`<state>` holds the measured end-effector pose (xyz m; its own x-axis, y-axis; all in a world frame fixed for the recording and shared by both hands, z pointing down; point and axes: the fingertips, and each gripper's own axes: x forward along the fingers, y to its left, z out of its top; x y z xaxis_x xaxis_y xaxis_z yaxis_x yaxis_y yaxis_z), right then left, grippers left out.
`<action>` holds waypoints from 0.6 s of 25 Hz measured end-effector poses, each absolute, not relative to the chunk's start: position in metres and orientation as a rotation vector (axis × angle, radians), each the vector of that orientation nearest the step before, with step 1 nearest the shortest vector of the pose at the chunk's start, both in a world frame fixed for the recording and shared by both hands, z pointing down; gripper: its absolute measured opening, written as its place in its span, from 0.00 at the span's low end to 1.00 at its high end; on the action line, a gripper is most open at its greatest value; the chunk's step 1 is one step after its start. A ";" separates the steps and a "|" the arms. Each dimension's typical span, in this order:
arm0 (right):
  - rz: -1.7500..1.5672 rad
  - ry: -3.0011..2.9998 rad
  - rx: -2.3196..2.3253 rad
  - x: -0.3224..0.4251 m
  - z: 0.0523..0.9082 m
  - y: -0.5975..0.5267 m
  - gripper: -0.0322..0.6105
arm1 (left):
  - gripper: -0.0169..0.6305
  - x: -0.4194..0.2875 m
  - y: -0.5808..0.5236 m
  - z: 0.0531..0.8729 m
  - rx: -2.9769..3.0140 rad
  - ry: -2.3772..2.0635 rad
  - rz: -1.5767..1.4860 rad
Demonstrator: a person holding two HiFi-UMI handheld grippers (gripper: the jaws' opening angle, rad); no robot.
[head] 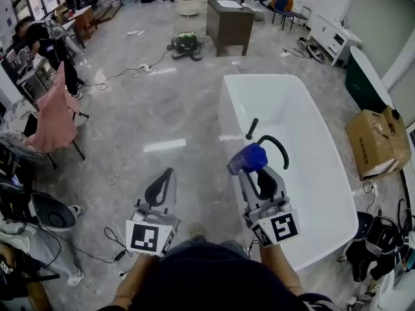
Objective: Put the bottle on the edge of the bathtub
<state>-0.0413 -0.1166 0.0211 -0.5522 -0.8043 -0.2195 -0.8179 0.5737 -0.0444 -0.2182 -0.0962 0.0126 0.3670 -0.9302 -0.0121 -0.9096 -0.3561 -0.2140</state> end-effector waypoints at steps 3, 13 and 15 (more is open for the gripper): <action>0.090 2.574 -1.404 -0.045 0.024 -0.129 0.26 | 0.03 -0.224 -0.117 0.016 -2.467 1.626 -0.160; 0.103 2.607 -1.433 -0.043 0.018 -0.157 0.26 | 0.03 -0.220 -0.152 0.012 -2.513 1.643 -0.152; 0.113 2.627 -1.416 -0.046 0.016 -0.163 0.26 | 0.03 -0.220 -0.158 0.009 -2.523 1.658 -0.174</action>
